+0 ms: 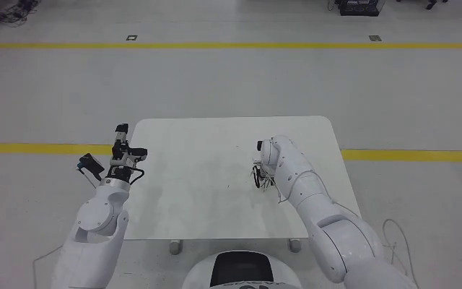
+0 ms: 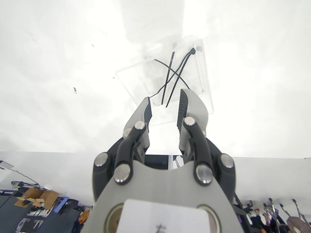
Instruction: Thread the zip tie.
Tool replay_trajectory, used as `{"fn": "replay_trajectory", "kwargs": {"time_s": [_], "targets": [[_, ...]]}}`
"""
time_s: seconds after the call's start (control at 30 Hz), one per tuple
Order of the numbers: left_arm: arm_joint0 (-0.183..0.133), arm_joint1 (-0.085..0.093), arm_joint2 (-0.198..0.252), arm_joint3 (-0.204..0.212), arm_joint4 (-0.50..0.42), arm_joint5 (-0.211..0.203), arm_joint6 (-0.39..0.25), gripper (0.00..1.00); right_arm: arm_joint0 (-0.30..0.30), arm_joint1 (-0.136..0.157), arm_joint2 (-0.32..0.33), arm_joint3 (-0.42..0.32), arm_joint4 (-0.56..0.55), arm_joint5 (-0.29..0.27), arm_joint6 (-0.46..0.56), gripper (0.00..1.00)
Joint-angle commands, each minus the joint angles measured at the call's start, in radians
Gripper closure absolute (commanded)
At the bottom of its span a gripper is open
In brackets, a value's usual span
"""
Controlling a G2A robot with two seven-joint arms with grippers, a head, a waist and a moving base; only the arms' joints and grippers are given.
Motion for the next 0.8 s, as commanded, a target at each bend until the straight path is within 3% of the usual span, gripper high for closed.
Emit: {"fn": "replay_trajectory", "kwargs": {"time_s": [0.0,0.5,0.77], "targets": [[0.0,0.0,0.0,0.0,0.0,0.0,0.0,0.0,0.009,-0.001,-0.003,0.022,0.008,0.001,-0.01,0.73],[0.0,0.0,0.0,0.0,0.0,0.0,0.0,0.0,0.039,-0.011,-0.014,0.11,0.058,0.005,-0.148,0.72],[0.0,0.0,0.0,0.0,0.0,0.0,0.0,0.0,0.049,-0.015,-0.023,0.142,0.07,0.005,-0.171,0.71]]}}
